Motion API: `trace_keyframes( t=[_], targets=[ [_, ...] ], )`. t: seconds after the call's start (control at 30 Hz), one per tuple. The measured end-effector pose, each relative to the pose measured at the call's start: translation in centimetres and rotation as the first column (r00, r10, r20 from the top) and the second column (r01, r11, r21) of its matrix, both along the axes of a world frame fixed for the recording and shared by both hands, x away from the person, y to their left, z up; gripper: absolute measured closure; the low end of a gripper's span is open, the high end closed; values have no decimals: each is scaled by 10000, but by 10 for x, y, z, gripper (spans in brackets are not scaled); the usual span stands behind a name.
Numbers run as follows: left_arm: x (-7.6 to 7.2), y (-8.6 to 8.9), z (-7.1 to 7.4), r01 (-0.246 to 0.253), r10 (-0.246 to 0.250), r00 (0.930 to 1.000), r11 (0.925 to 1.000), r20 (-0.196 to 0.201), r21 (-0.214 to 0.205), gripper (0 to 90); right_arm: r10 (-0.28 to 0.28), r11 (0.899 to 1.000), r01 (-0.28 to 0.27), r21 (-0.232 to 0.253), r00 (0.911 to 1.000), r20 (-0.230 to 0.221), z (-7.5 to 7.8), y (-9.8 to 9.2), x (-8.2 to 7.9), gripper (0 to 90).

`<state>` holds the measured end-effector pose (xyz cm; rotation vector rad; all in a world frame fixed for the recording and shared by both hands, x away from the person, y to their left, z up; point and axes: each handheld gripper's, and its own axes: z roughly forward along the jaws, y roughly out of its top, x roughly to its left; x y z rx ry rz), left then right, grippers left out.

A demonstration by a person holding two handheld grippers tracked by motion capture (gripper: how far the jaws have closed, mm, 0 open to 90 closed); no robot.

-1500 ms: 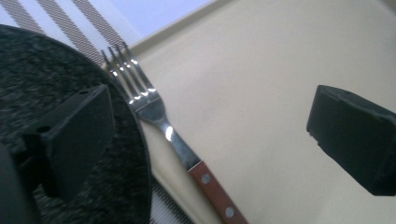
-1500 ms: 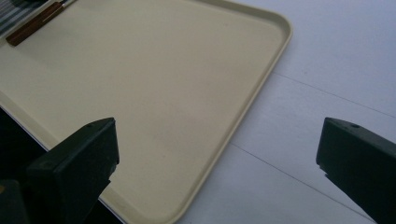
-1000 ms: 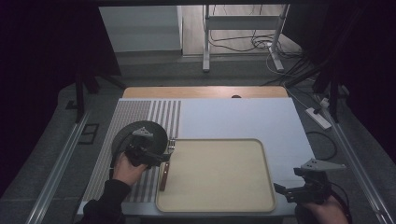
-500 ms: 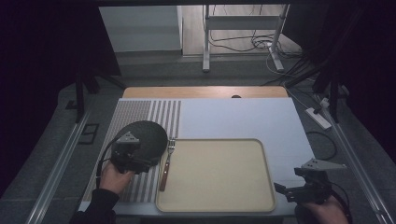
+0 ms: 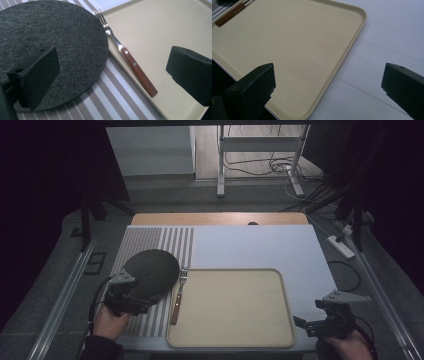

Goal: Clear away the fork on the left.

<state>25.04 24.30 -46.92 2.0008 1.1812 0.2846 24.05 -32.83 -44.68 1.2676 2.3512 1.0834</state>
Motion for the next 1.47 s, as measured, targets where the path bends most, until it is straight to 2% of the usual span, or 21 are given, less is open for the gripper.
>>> trace_keyframes(
  t=[0.37, 0.7, 0.93, 1.17, 1.47],
  targets=[
    [-28, 16, 1, -459, 460, 9988, 9989, 157, -19, 0, -34, 10000, 34, -40, 10000, 4, 0, 0, 0, 0],
    [-46, 27, -2, -809, 810, 9965, 9967, 216, -41, 0, -139, 9999, 138, -87, 9999, -38, 0, 0, 0, 0],
    [-54, 31, -3, -924, 923, 9956, 9957, 189, 80, 0, -148, 9999, 147, -72, 9999, -43, 0, 0, 1, 0],
    [-62, 36, -7, -1092, 1093, 9940, 9938, -35, 224, 0, -140, 9998, 140, -150, 9999, -51, 0, 1, 0, 0],
    [-61, 36, -8, -1098, 1101, 9936, 9939, -235, 142, 0, -90, 9997, 89, -221, 10000, -32, -1, 2, 0, 0]
  ],
)
